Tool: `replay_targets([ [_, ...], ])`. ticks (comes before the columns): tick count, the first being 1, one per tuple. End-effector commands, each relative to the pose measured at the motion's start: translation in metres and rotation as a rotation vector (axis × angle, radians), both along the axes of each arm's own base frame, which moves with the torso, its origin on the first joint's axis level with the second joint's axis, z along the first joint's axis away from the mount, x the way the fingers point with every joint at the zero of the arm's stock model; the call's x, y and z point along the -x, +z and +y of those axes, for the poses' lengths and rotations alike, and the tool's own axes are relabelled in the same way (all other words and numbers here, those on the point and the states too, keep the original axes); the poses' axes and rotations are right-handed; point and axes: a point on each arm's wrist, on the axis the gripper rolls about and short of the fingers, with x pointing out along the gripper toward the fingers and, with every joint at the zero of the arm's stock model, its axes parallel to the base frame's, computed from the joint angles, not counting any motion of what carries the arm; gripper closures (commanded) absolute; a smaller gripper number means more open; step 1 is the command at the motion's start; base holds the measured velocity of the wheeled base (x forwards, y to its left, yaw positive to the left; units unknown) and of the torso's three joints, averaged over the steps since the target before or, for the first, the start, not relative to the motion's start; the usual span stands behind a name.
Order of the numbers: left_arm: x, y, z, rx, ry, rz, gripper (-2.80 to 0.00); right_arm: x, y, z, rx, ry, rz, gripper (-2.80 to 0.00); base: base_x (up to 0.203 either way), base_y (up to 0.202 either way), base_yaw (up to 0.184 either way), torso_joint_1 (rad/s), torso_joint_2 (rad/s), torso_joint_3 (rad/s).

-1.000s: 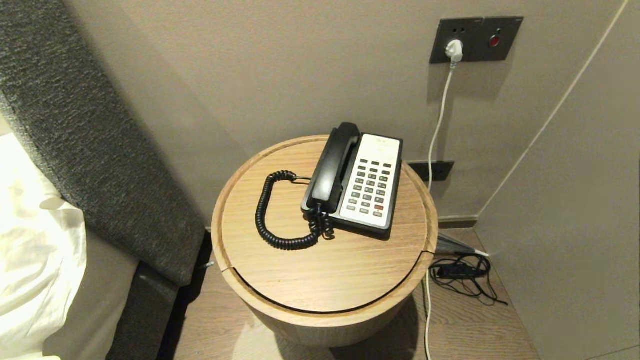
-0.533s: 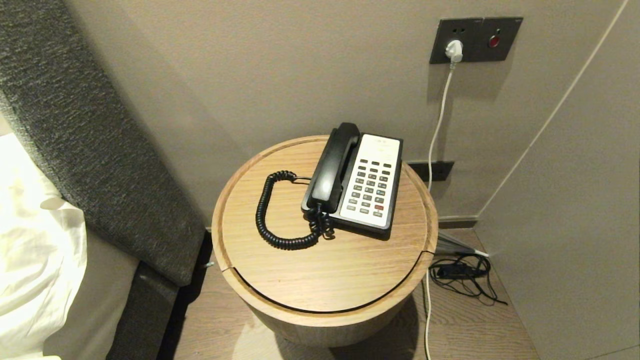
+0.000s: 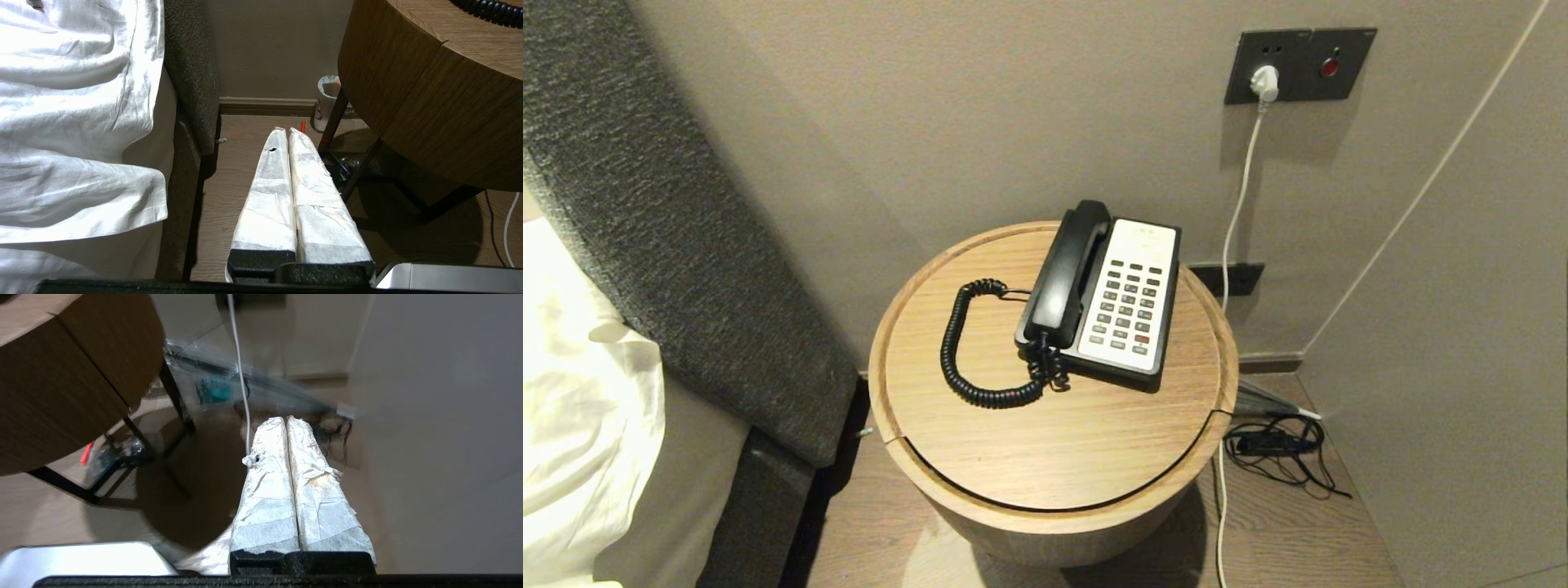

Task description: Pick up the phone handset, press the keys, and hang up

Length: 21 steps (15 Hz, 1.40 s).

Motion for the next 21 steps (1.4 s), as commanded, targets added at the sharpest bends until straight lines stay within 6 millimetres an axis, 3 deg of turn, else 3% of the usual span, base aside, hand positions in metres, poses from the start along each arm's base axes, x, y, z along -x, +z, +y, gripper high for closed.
replay_targets([
  [1, -0.0002, -0.0002, 0.0000, 0.000, 0.001, 0.003, 0.00, -0.0020, -0.0117, 0.0004, 0.035, 0.021, 0.041, 0.00, 0.000, 0.000, 0.000, 0.000, 0.00, 0.000],
  [11, -0.0033, -0.0060, -0.0003, -0.117, -0.018, -0.006, 0.00, -0.0018, -0.0111, 0.0006, 0.052, 0.033, 0.035, 0.00, 0.000, 0.000, 0.000, 0.000, 0.00, 0.000],
  [21, -0.0033, -0.0059, -0.0004, -0.122, -0.021, -0.008, 0.00, -0.0018, -0.0109, 0.0006, 0.051, 0.031, 0.034, 0.00, 0.000, 0.000, 0.000, 0.000, 0.00, 0.000],
])
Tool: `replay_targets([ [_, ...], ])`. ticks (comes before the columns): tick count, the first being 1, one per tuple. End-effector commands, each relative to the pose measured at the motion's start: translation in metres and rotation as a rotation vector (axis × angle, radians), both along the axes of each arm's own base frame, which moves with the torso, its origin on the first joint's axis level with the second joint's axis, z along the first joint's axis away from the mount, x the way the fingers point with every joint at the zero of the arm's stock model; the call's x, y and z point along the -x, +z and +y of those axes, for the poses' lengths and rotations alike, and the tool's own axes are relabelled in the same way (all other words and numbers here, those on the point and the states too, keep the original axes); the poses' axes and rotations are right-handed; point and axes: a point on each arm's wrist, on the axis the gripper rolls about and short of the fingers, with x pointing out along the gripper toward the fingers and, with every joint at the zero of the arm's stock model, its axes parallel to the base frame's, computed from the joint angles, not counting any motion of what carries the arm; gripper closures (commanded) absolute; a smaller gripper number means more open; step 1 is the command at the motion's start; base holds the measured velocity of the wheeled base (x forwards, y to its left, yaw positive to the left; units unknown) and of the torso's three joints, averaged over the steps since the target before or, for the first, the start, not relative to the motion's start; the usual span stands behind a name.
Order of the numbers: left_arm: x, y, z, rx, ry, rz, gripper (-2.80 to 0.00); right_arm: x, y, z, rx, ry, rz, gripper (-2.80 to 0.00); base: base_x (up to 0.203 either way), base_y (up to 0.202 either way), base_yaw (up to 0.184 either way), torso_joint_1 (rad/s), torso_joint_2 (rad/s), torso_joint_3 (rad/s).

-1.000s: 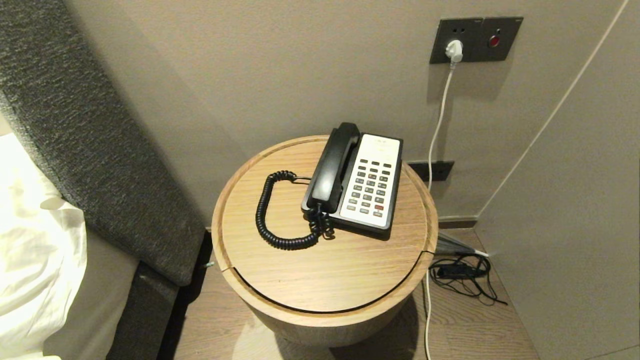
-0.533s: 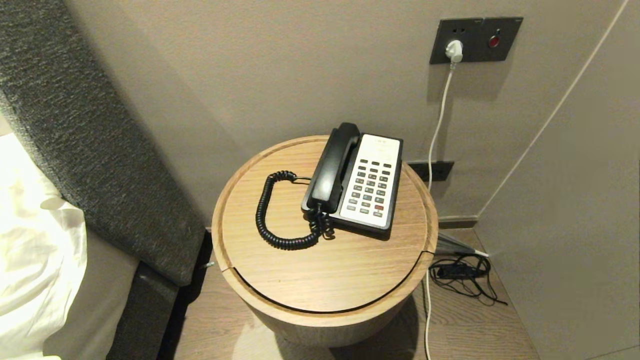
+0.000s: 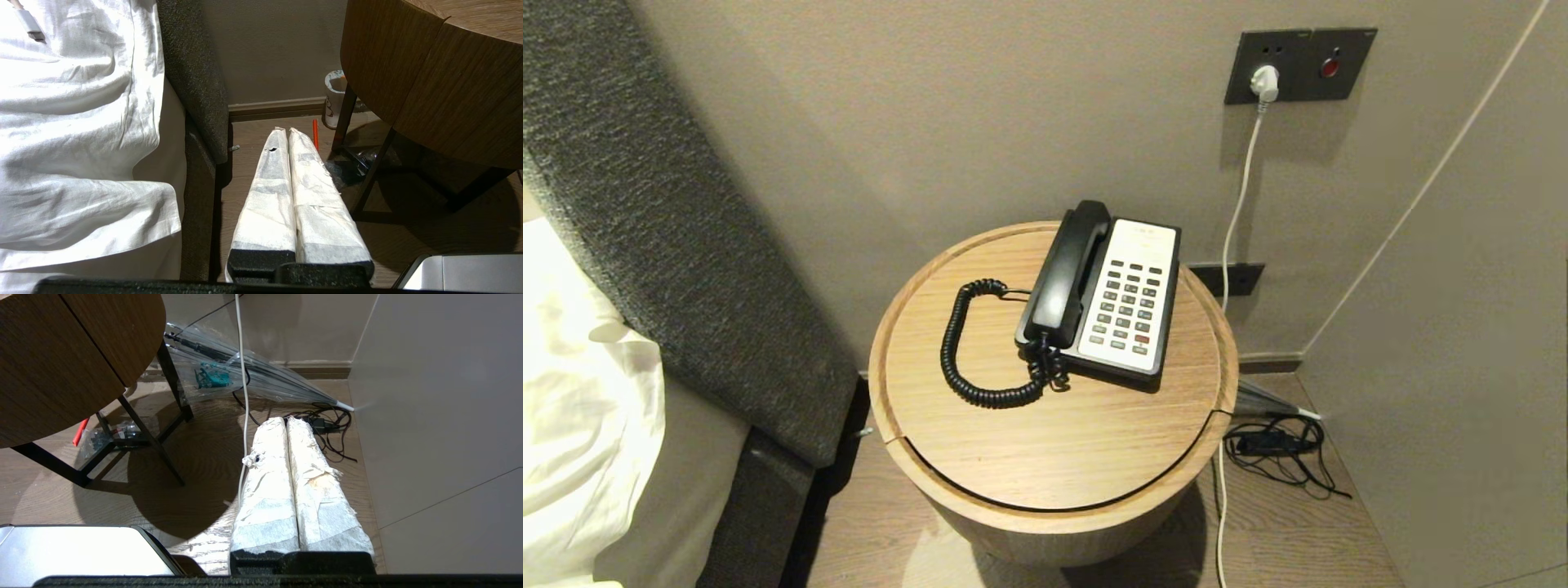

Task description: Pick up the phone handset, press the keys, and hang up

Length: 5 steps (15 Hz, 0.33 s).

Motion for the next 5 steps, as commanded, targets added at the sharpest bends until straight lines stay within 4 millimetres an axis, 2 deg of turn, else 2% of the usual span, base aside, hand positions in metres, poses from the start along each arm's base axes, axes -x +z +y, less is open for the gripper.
replay_targets([
  [1, -0.0002, -0.0004, 0.0000, -0.001, 0.001, 0.003, 0.00, -0.0003, 0.0001, 0.0000, 0.001, 0.000, 0.003, 0.00, 0.000, 0.000, 0.000, 0.000, 0.00, 0.000],
  [5, -0.0002, -0.0004, 0.0000, 0.000, 0.000, 0.003, 0.00, -0.0003, 0.0001, 0.0000, 0.001, 0.000, 0.003, 0.00, 0.000, 0.000, 0.000, 0.000, 0.00, 0.000],
])
